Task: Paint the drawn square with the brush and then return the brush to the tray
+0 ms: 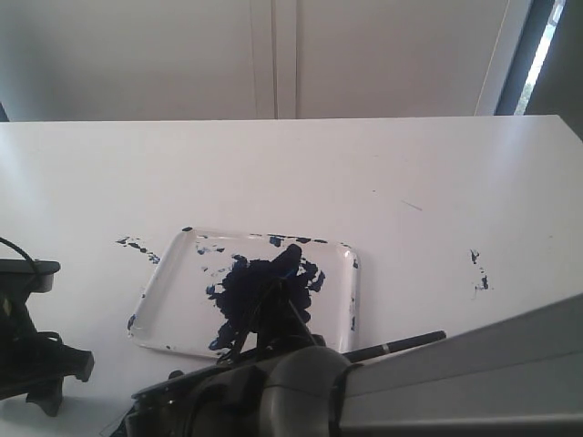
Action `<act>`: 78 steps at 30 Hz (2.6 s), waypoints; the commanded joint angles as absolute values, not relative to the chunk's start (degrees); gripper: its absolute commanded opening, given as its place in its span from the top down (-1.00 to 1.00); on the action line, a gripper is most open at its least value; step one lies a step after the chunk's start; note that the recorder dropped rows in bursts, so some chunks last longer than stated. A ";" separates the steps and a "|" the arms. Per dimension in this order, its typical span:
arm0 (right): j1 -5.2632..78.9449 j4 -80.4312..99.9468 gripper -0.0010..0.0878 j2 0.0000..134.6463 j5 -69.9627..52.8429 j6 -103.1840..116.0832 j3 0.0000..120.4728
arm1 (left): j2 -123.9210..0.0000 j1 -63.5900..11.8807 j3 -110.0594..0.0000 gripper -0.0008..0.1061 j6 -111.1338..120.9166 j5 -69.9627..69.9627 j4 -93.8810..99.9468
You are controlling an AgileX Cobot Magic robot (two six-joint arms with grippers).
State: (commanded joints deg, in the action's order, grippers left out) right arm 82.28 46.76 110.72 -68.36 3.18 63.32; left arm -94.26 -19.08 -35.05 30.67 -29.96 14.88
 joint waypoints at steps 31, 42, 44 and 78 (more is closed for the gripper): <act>88.64 42.91 0.98 109.54 -69.31 2.69 63.24 | -94.26 -19.08 -35.05 -0.32 30.67 -29.96 14.88; 88.51 44.46 0.98 109.54 -69.39 2.69 63.24 | -94.26 -19.08 -35.05 -0.32 30.67 -29.96 14.88; 88.16 45.21 0.98 109.54 -69.54 2.69 63.24 | -94.26 -19.08 -35.05 -0.32 30.52 -29.96 14.88; 89.79 42.33 0.98 109.54 -69.96 2.69 63.24 | -94.26 -19.08 -35.05 -0.32 30.00 -29.99 14.80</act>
